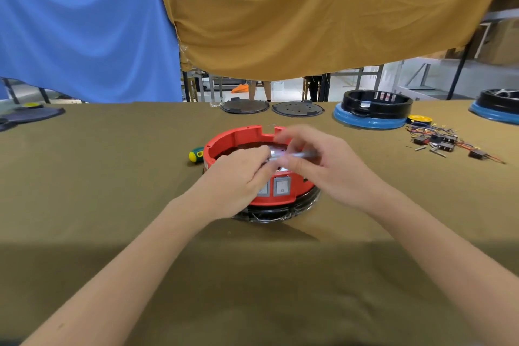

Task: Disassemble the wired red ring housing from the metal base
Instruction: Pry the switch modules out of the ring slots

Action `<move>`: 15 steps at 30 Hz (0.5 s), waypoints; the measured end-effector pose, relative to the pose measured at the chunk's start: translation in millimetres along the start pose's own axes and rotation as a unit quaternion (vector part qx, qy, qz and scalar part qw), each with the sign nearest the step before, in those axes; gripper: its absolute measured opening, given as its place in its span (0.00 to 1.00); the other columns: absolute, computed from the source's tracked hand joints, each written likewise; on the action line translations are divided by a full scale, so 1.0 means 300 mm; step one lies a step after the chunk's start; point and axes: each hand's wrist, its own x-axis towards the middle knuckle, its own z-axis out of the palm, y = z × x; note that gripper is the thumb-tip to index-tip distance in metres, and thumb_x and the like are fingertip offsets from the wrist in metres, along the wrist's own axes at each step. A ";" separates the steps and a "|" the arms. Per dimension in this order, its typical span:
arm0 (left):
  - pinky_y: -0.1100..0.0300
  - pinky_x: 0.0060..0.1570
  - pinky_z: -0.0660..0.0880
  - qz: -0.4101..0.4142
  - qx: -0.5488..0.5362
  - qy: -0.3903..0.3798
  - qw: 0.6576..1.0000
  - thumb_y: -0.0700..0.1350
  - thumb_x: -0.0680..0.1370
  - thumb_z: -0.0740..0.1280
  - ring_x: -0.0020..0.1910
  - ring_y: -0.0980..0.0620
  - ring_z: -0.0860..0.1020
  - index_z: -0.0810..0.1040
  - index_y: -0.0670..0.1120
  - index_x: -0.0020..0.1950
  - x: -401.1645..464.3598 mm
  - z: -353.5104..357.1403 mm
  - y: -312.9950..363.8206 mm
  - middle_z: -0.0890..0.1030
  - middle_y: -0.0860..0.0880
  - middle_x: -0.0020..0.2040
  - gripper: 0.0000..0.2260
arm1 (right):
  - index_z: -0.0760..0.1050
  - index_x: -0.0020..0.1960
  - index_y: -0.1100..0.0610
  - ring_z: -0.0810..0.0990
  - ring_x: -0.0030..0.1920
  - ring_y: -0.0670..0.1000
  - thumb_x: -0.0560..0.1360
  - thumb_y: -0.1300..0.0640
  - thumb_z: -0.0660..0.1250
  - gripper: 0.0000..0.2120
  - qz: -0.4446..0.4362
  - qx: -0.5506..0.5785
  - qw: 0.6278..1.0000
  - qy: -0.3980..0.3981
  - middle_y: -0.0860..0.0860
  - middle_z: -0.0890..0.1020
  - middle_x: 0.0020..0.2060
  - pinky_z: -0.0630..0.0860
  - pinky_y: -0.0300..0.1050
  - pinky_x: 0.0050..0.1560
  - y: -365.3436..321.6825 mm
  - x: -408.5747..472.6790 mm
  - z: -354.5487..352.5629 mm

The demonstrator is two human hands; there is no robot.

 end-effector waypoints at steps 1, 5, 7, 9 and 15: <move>0.49 0.39 0.74 0.002 0.002 -0.014 1.000 0.55 0.84 0.53 0.36 0.51 0.74 0.68 0.49 0.41 0.002 0.001 -0.003 0.75 0.50 0.37 0.15 | 0.79 0.57 0.49 0.77 0.43 0.41 0.78 0.52 0.68 0.08 -0.011 -0.031 0.999 -0.022 0.42 0.80 0.44 0.73 0.33 0.42 0.002 0.013 -0.007; 0.67 0.41 0.74 -0.018 -0.053 -0.028 0.998 0.58 0.80 0.61 0.44 0.62 0.77 0.71 0.55 0.50 0.002 -0.005 -0.037 0.78 0.58 0.45 0.08 | 0.82 0.51 0.50 0.78 0.46 0.38 0.79 0.54 0.67 0.05 0.004 -0.043 0.999 -0.021 0.40 0.81 0.44 0.71 0.29 0.45 0.035 0.028 -0.044; 0.71 0.46 0.73 -0.019 -0.063 -0.029 0.997 0.58 0.77 0.66 0.49 0.67 0.76 0.74 0.56 0.58 0.001 -0.005 -0.052 0.78 0.63 0.49 0.12 | 0.83 0.52 0.50 0.78 0.45 0.39 0.79 0.54 0.67 0.06 0.020 -0.028 0.999 -0.018 0.41 0.81 0.44 0.69 0.29 0.45 0.064 0.017 -0.076; 0.74 0.46 0.70 -0.006 -0.036 -0.040 0.999 0.56 0.76 0.70 0.50 0.72 0.74 0.77 0.55 0.62 0.002 0.004 -0.056 0.77 0.65 0.50 0.15 | 0.83 0.51 0.51 0.78 0.43 0.40 0.78 0.54 0.68 0.06 0.032 -0.011 0.999 -0.030 0.42 0.82 0.42 0.69 0.29 0.44 0.090 0.000 -0.105; 0.65 0.55 0.73 -0.028 -0.040 -0.058 0.997 0.58 0.75 0.70 0.54 0.68 0.75 0.78 0.57 0.64 0.006 -0.007 -0.073 0.79 0.65 0.56 0.18 | 0.82 0.47 0.47 0.73 0.30 0.42 0.77 0.54 0.70 0.03 0.008 -0.032 0.997 -0.065 0.40 0.82 0.36 0.67 0.32 0.33 0.110 -0.039 -0.113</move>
